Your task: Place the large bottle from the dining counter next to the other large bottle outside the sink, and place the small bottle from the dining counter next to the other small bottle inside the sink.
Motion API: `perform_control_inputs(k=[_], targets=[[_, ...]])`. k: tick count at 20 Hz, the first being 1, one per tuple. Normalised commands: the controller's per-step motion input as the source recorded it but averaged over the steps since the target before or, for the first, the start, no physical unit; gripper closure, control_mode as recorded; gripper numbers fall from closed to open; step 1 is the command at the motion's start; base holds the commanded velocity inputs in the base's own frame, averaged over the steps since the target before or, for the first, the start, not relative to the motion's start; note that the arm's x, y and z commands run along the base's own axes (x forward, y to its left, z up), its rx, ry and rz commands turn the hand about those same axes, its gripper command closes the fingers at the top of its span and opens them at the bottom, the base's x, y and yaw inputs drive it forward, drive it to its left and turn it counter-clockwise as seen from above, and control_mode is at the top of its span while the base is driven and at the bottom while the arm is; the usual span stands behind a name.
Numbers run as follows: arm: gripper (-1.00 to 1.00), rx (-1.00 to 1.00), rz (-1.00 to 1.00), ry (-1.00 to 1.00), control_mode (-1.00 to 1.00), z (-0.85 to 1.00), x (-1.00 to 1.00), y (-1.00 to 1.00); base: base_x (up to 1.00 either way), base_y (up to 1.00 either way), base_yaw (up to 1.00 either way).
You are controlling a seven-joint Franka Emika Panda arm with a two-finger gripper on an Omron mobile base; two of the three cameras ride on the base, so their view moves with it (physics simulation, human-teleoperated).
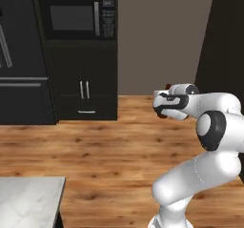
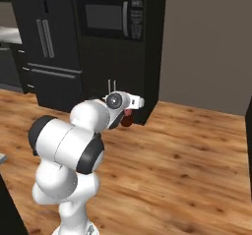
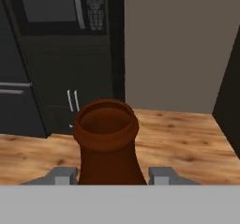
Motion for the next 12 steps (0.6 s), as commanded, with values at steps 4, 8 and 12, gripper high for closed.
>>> perform_control_inputs(k=[4, 8, 12], targets=[[1.00, 0.00, 0.00, 0.00, 1.00, 0.00, 0.00, 0.00, 0.92, 0.00, 0.31], [1.00, 0.00, 0.00, 0.00, 1.00, 0.00, 0.00, 0.00, 0.90, 0.00, 0.33], [1.00, 0.00, 0.00, 0.00, 1.00, 0.00, 0.00, 0.00, 0.83, 0.04, 0.33]])
